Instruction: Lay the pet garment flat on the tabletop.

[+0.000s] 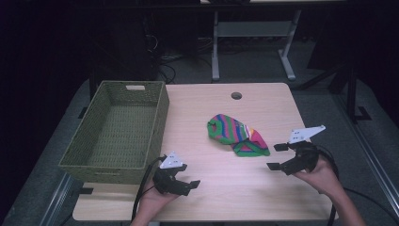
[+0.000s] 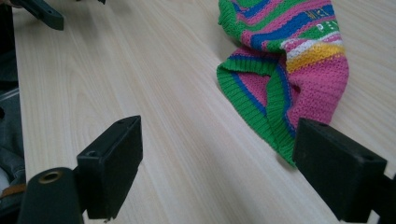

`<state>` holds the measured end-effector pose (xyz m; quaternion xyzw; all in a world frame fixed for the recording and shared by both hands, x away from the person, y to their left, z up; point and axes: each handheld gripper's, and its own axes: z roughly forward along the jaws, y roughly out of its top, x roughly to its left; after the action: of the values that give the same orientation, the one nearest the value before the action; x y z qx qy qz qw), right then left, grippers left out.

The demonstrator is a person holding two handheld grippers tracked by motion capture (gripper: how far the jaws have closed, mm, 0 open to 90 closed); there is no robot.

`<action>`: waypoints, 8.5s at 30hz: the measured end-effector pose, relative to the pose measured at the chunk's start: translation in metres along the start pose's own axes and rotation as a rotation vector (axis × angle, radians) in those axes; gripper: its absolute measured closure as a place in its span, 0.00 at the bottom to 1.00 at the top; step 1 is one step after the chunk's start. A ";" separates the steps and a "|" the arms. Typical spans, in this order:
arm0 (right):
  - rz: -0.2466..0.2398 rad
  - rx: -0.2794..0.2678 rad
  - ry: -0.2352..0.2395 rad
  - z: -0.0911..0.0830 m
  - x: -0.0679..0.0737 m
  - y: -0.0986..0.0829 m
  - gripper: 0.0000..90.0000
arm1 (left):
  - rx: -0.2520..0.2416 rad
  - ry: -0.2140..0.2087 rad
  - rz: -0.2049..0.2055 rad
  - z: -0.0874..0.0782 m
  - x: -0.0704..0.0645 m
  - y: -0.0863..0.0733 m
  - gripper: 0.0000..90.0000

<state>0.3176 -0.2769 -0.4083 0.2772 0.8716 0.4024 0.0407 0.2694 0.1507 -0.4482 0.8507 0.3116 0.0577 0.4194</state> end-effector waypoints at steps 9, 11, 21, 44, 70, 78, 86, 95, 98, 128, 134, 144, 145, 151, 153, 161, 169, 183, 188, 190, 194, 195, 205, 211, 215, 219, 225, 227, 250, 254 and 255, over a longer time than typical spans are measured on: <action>-0.023 0.059 0.024 0.007 -0.008 0.029 0.18 | -0.024 -0.003 0.001 -0.001 -0.003 0.001 0.24; -0.033 0.072 0.024 0.009 -0.011 0.035 0.18 | -0.019 -0.004 0.006 0.000 -0.004 0.001 0.24; -0.021 0.092 0.041 0.013 -0.024 0.054 0.18 | -0.019 -0.007 0.013 0.000 -0.005 0.001 0.24; -0.044 0.157 0.061 0.042 -0.031 0.089 0.18 | -0.021 0.002 0.028 -0.002 -0.005 0.002 0.24; -0.041 0.197 0.049 0.072 -0.047 0.104 0.24 | -0.036 0.000 0.009 -0.004 -0.002 0.002 0.24; -0.049 0.214 0.032 0.084 -0.049 0.106 0.28 | -0.031 0.003 0.011 -0.003 -0.002 0.002 0.24; -0.043 0.238 0.024 0.094 -0.051 0.106 0.34 | -0.030 0.000 0.016 -0.003 -0.002 0.002 0.25; -0.049 0.264 -0.004 0.108 -0.050 0.108 0.35 | -0.026 -0.001 0.015 -0.002 -0.002 0.001 0.25; -0.041 0.272 -0.017 0.110 -0.050 0.108 0.35 | -0.027 -0.002 0.016 -0.003 -0.002 0.002 0.25; -0.040 0.405 -0.178 0.145 -0.049 0.097 0.45 | -0.023 -0.003 0.021 0.000 -0.005 0.002 0.25; -0.026 0.418 -0.202 0.146 -0.047 0.099 0.53 | -0.025 -0.003 0.026 0.000 -0.007 0.003 0.25; -0.005 0.429 -0.239 0.147 -0.046 0.102 0.68 | -0.026 0.002 0.022 -0.001 -0.006 0.002 0.26; -0.008 0.431 -0.243 0.147 -0.046 0.103 0.69 | -0.023 0.003 0.023 -0.001 -0.006 0.002 0.26; 0.026 0.409 -0.242 0.145 -0.047 0.101 0.73 | -0.029 -0.010 0.025 0.000 -0.008 0.003 0.26; 0.041 0.397 -0.237 0.144 -0.049 0.100 0.75 | -0.024 -0.008 0.024 0.001 -0.008 0.003 0.26; 0.102 0.331 -0.197 0.134 -0.057 0.097 0.81 | -0.027 -0.001 0.018 -0.001 -0.005 0.002 0.26; 0.121 0.302 -0.179 0.126 -0.057 0.098 0.82 | -0.024 -0.005 0.022 0.000 -0.006 0.002 0.26; 0.155 0.227 -0.153 0.102 -0.058 0.102 0.82 | -0.025 -0.003 0.015 -0.002 -0.004 0.002 0.26; 0.167 0.183 -0.126 0.093 -0.058 0.103 0.82 | -0.032 -0.003 0.010 -0.002 -0.003 0.002 0.26; 0.174 0.178 -0.122 0.091 -0.057 0.104 0.82 | -0.029 -0.002 0.008 -0.003 -0.002 0.002 0.26; 0.182 0.136 -0.100 0.082 -0.055 0.107 0.82 | -0.031 -0.002 0.007 -0.003 -0.002 0.001 0.26; 0.186 0.128 -0.090 0.080 -0.054 0.107 0.82 | -0.030 -0.002 0.008 -0.003 -0.001 0.001 0.26; 0.176 0.068 -0.061 0.060 -0.045 0.110 0.82 | -0.035 0.002 0.002 -0.004 -0.001 0.001 0.26; 0.157 0.053 -0.058 0.053 -0.040 0.111 0.82 | -0.042 0.000 -0.005 -0.004 0.000 0.001 0.26; 0.135 0.030 -0.048 0.047 -0.033 0.111 0.82 | -0.044 0.001 -0.005 -0.005 0.000 0.001 0.26; 0.112 0.026 -0.049 0.043 -0.028 0.111 0.82 | -0.046 0.005 -0.010 -0.005 0.000 0.001 0.26; 0.101 0.013 -0.039 0.041 -0.023 0.107 0.82 | -0.052 0.005 -0.015 -0.006 0.001 0.001 0.26; 0.094 0.003 -0.036 0.039 -0.019 0.105 0.83 | -0.051 0.005 -0.013 -0.006 0.001 0.001 0.26; 0.012 -0.028 -0.004 0.024 0.017 0.089 0.89 | -0.045 0.002 -0.012 -0.005 0.001 0.001 0.26; -0.014 -0.048 0.010 0.021 0.027 0.090 0.89 | -0.050 0.003 -0.009 -0.005 0.001 0.001 0.26; -0.016 -0.051 0.016 0.020 0.029 0.091 0.89 | -0.053 0.004 -0.012 -0.005 0.001 0.001 0.26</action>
<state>0.3401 -0.2009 -0.3518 0.2661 0.8634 0.4264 0.0441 0.2684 0.1540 -0.4439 0.8373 0.3156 0.0651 0.4418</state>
